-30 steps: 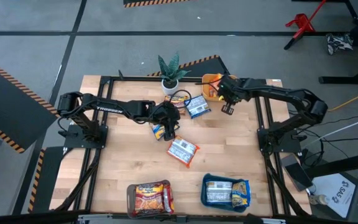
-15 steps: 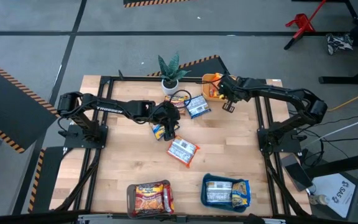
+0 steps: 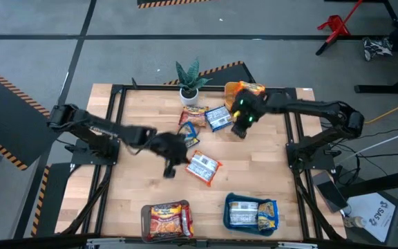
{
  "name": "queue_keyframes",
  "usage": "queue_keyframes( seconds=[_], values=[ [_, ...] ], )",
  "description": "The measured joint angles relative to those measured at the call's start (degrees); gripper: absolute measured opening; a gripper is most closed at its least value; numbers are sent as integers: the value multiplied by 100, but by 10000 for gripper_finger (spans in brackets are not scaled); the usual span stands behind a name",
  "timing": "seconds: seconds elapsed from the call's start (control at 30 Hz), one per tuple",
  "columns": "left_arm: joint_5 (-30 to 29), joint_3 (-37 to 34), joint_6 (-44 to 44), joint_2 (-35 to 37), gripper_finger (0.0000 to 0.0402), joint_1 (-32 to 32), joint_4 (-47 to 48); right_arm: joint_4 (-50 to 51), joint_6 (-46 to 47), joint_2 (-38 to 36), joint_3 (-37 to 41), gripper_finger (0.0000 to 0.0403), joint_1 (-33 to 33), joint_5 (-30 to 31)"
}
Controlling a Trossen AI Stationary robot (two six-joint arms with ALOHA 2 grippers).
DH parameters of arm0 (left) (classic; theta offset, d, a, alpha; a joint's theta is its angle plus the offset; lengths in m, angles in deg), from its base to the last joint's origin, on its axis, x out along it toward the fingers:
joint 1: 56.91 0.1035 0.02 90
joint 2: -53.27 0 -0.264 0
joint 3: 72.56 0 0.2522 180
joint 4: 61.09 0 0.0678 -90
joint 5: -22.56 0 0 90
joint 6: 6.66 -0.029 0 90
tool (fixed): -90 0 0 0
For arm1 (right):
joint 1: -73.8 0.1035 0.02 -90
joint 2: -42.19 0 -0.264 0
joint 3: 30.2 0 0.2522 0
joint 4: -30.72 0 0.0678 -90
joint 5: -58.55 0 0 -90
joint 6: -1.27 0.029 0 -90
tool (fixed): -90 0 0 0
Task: Sort Maruchan noodles
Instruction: Put the orange noodle pack into the yellow bin
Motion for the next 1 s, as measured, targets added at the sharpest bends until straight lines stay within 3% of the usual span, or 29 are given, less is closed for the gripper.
queue_keyframes(
  seconds=[0.17, 0.27, 0.37, 0.6, 0.8, 1.0],
  values=[
    [-680, -1643, 508, 237, 0, -466, -2333, -517, 370, 9, 262, 14, 1039, 639],
    [-1072, -2209, 602, 124, 0, -487, -3490, -809, 822, 11, 282, 14, 1638, 1394],
    [-1493, -2431, 638, -66, 0, -475, -3608, -1092, 1329, 11, 282, 14, 2286, 2580],
    [-1360, -2472, 692, -962, 0, -740, -4095, -1563, 1943, 221, 275, 14, 3426, 4588],
    [-1544, -2470, 726, -1569, 0, -747, -4619, -1586, 2353, 389, 284, 25, 3783, 4884],
    [-1756, -2465, 711, -1708, 0, -792, -4989, -1684, 2662, 779, 282, 91, 3840, 4778]
  ],
)
